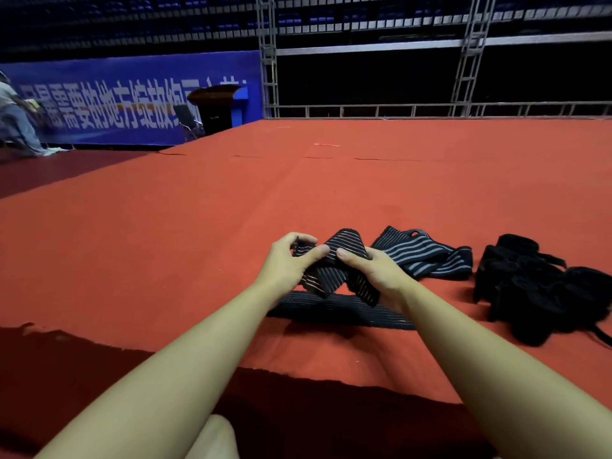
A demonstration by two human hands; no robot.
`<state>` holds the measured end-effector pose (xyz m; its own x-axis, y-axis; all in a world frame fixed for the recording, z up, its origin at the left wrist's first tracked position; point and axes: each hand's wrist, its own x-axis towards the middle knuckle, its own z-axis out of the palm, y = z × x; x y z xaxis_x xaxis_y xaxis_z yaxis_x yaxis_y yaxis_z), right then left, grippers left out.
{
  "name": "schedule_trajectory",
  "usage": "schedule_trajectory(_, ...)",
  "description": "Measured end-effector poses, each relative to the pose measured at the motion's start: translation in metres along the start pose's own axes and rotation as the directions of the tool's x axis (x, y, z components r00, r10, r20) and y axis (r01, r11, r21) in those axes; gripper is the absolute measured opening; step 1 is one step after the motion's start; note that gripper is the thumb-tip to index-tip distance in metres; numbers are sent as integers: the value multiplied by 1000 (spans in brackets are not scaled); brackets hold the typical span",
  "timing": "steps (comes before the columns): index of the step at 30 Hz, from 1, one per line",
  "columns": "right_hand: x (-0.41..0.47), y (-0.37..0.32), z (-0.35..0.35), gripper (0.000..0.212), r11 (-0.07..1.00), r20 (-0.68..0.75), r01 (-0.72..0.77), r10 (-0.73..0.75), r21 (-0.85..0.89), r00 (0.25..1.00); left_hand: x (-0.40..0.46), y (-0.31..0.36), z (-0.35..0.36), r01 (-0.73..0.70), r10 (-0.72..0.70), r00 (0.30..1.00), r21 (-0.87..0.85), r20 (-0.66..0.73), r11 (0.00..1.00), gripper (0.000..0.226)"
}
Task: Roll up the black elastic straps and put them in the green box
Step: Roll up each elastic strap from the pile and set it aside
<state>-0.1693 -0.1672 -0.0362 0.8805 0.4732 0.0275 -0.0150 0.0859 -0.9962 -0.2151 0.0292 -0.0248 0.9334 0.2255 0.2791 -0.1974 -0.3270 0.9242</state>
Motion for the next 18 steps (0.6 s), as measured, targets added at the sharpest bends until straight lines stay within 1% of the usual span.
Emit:
schedule_trajectory(2, -9, 1, -17, 35, 997, -65, 10, -15, -74, 998, 0, -7, 2, 11, -10, 1000, 32, -28, 999, 14)
schedule_trajectory(4, -21, -1, -36, 29, 986, -128, -13, -8, -166, 992, -1, -17, 0, 22, -17, 999, 112, -39, 994, 5)
schedule_trajectory(7, -38, -1, -67, 26, 941, -170, -54, -3, -333, 985, -1, -34, -9, 49, -16, 992, 262, -126, 964, 10)
schedule_trajectory(8, -42, -1, -77, 29, 919, -180, -72, 1, -388, 984, 1, -40, -14, 62, -11, 985, 289, -175, 955, 12)
schedule_trajectory(10, -53, -1, -99, 36, 891, -198, -127, 43, -436, 979, 3, -49, -25, 103, -25, 966, 297, -257, 949, 15)
schedule_trajectory(12, -62, -1, -115, 52, 871, -222, -197, 105, -450, 970, 4, -57, -36, 155, -70, 950, 266, -303, 952, 18)
schedule_trajectory(13, -65, 1, -120, 57, 862, -218, -228, 141, -452, 966, 4, -61, -39, 185, -113, 944, 214, -310, 959, 22)
schedule_trajectory(16, -70, 5, -125, 48, 816, -201, -301, 229, -493, 952, 0, -67, -38, 290, -281, 916, -11, -287, 957, 30)
schedule_trajectory(18, -70, 8, -128, 49, 765, -221, -331, 249, -552, 943, -1, -75, -37, 338, -351, 897, -94, -268, 936, 28)
